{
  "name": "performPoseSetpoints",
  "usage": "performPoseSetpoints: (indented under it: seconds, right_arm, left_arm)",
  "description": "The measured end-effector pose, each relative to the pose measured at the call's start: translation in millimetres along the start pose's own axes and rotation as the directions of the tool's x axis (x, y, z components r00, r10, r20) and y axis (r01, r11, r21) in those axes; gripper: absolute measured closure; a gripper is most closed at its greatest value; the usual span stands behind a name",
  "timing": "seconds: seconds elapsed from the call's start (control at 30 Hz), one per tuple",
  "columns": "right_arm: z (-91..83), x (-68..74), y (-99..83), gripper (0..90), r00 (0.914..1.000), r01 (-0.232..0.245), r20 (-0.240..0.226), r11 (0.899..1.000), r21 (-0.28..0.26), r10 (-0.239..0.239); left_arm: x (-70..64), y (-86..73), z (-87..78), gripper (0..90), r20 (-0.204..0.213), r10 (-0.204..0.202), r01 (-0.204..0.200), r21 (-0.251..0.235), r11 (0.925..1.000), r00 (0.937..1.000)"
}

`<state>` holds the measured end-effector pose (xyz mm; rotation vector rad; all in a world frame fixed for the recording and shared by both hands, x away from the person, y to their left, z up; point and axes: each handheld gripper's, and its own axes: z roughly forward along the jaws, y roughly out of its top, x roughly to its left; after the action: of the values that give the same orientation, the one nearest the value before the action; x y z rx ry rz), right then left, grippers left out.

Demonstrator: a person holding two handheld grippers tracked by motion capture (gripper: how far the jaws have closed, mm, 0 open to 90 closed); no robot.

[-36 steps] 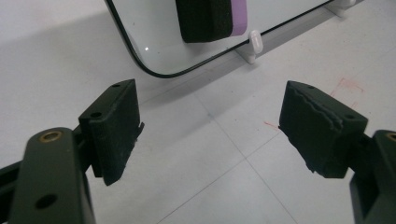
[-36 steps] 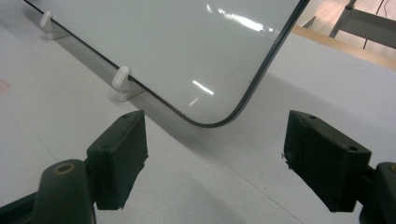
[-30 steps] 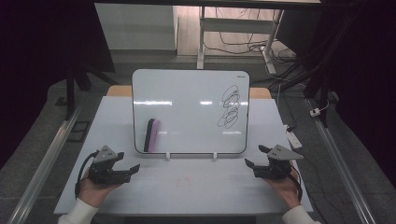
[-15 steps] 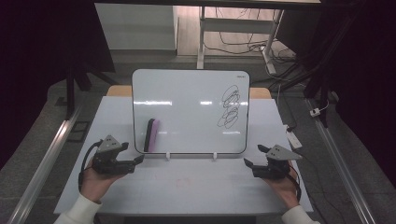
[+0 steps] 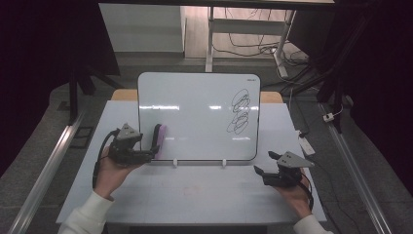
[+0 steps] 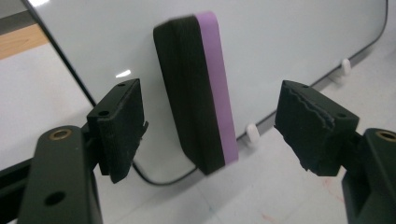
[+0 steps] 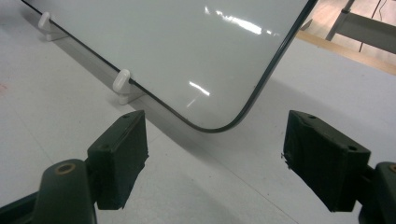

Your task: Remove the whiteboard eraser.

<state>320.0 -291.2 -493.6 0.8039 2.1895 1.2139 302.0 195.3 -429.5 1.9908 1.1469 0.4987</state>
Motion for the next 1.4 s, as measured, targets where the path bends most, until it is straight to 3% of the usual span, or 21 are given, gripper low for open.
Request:
performPoseSetpoints:
  seconds: [0.37, 0.6, 0.83, 0.97, 1.13, 1.4]
  right_arm:
    - [0.9, 1.6, -0.5, 21.4, 1.0, 0.0, 0.0, 1.0, 0.003, 0.0]
    - [1.5, 1.3, -1.2, 21.4, 1.0, 0.002, 0.006, 1.0, 0.008, -0.002]
    - [2.5, 2.4, -1.6, 21.4, 0.9999, 0.007, 0.008, 1.0, 0.015, -0.007]
    - [3.0, 3.3, -1.2, 21.5, 0.9998, 0.012, 0.013, 1.0, 0.017, -0.012]
    - [1.9, 4.4, 0.0, 21.5, 0.9997, 0.02, 0.016, 1.0, 0.013, -0.02]
    - [0.9, 4.2, 0.2, 21.6, 0.9998, 0.01, 0.018, 1.0, 0.006, -0.01]
  left_arm:
    - [2.6, 22.9, 24.3, 30.6, -0.062, -0.006, 0.005, -0.02, 0.9998, 0.9981]
    - [2.6, 23.9, 33.9, 38.1, -0.072, -0.015, 0.014, -0.013, 0.9998, 0.9973]
    - [-1.5, 24.1, 40.0, 54.7, -0.085, -0.032, 0.031, -0.015, 0.9994, 0.9959]
    - [-1.6, 24.6, 39.7, 57.7, -0.086, -0.067, 0.066, -0.018, 0.9977, 0.9941]
    - [-4.6, 24.5, 38.9, 59.7, -0.099, -0.082, 0.08, -0.019, 0.9966, 0.9917]
    - [-10.0, 28.2, 24.6, 60.6, -0.031, -0.075, 0.073, -0.058, 0.9956, 0.9967]
